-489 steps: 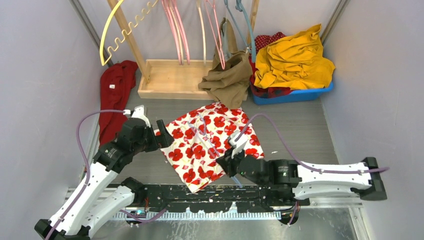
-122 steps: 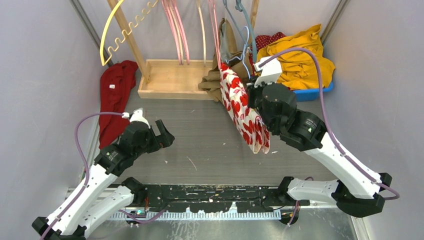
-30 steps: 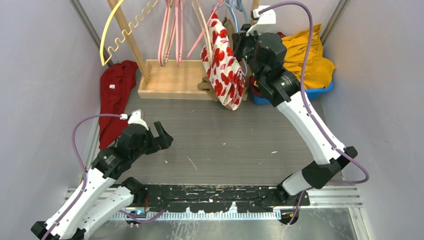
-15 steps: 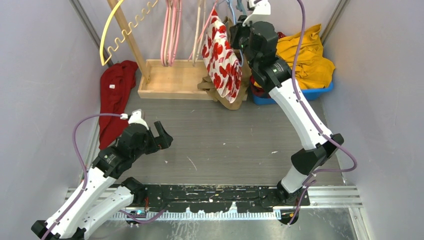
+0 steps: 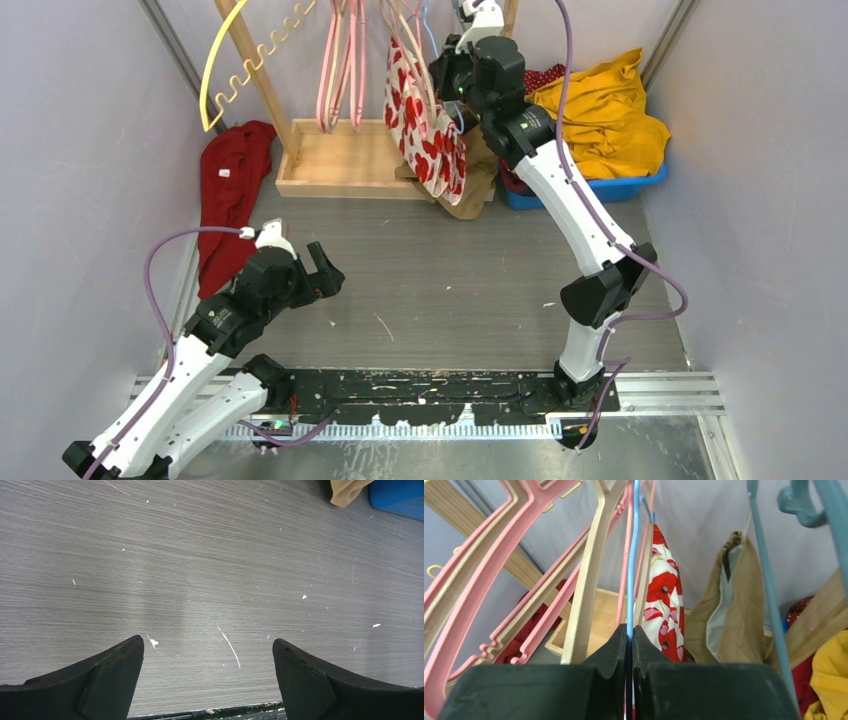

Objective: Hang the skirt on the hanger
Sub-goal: Place the hanger at the clothesline.

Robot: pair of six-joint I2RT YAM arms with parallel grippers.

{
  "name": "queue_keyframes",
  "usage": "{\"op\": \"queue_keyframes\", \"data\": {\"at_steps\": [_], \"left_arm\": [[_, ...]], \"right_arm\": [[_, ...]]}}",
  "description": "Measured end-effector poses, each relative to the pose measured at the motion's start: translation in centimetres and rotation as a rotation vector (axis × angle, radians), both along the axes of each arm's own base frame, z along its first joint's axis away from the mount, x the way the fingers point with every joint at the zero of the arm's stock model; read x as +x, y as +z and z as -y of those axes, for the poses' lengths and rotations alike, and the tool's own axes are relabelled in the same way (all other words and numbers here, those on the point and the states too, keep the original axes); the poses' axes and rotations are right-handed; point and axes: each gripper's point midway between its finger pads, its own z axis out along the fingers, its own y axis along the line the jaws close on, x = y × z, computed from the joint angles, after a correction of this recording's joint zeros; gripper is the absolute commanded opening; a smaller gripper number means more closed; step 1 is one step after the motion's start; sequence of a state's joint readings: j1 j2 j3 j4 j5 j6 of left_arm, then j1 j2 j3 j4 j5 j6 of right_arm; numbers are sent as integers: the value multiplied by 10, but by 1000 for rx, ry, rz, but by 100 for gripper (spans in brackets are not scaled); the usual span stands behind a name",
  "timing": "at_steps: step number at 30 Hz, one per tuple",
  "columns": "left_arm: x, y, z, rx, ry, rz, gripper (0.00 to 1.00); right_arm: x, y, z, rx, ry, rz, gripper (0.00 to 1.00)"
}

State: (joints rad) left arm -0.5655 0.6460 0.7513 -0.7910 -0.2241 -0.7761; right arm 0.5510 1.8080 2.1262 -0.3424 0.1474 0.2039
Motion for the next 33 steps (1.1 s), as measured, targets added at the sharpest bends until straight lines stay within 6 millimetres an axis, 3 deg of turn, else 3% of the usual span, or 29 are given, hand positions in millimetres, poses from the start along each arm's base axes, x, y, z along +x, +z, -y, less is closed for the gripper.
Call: {"op": "queue_keyframes", "data": {"at_steps": [9,14,24,33], "left_arm": [[0,0,-1,2,4,2,99],[0,0,-1,3,4,1,99],[1,0,-2,6,9,4,99],[1,-1,-2,7,10,0,99]], "right_arm": [[-15,7,-40,-40,120,25,1],[-17,9,-48,-56,134,39,1],[-6,-3,-33,-76,8,66,1],[-8,-1,5,-57,-114,91,1]]}}
